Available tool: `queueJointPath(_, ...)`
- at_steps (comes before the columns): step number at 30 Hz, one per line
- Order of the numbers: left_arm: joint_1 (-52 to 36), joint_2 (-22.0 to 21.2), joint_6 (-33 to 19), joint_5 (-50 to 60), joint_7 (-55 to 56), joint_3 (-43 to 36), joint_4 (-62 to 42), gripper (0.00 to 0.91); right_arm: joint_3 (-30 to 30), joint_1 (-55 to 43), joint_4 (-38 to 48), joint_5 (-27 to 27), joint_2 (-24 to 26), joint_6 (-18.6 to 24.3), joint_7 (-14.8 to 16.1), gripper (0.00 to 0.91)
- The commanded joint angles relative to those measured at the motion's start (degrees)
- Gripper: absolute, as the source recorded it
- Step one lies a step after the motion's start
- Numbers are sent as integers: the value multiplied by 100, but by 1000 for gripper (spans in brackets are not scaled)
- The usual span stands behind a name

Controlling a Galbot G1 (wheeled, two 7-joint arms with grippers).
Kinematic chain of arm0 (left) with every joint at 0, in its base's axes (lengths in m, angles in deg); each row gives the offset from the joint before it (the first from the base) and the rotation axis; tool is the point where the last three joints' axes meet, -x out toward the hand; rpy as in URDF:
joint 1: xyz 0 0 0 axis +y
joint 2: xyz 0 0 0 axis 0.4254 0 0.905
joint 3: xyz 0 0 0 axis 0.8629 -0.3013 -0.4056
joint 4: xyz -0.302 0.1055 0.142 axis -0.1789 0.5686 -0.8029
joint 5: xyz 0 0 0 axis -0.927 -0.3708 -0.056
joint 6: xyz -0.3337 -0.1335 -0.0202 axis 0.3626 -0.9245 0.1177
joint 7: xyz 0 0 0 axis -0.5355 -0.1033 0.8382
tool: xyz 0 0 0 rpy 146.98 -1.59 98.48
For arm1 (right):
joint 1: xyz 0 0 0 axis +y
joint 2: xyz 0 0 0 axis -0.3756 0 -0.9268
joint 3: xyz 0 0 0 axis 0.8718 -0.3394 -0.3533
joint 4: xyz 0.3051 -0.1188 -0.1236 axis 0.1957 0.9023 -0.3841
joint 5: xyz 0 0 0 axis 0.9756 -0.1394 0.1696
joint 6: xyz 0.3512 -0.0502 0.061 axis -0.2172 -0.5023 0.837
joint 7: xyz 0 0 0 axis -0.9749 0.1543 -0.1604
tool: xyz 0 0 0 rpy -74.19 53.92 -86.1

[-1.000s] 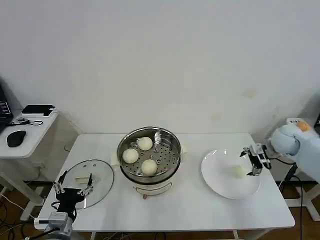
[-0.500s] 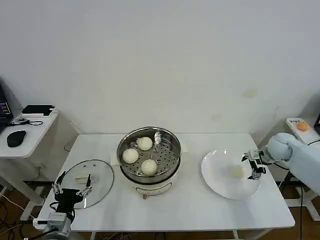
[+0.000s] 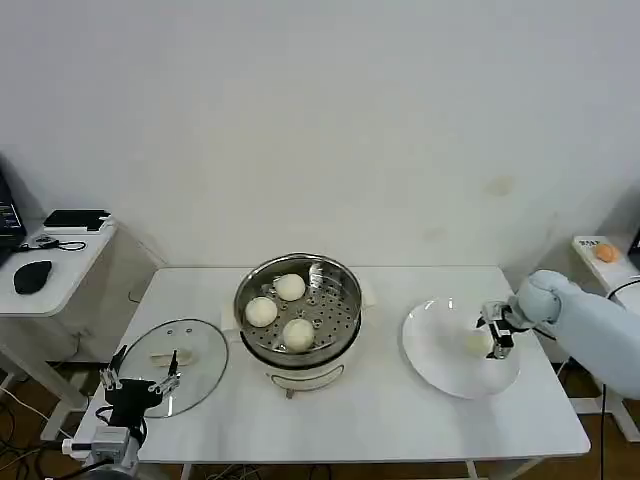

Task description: Take steamed baozi put them in steamer then cover it.

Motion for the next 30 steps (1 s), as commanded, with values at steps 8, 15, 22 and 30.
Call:
queueJointPath(8,10,-4,-1,0,5,9,51,907,-86,-341,-147,229,74,-142,212,605)
queueJointPath(15,-3,29,2,-5,3,20,48,907,-1002,-1849,-1068,807,323,-710,86,605)
queueJointPath(22,-65,2,4,-4,3,-39,50,907,-2287,-3655,-1706,1875,-115,-1262,-53,615)
queueJointPath(30,-101,-36,8,-4,3,-60,76,907,-3134,-4698,-1973,3308,-1202,-1941,-469,615)
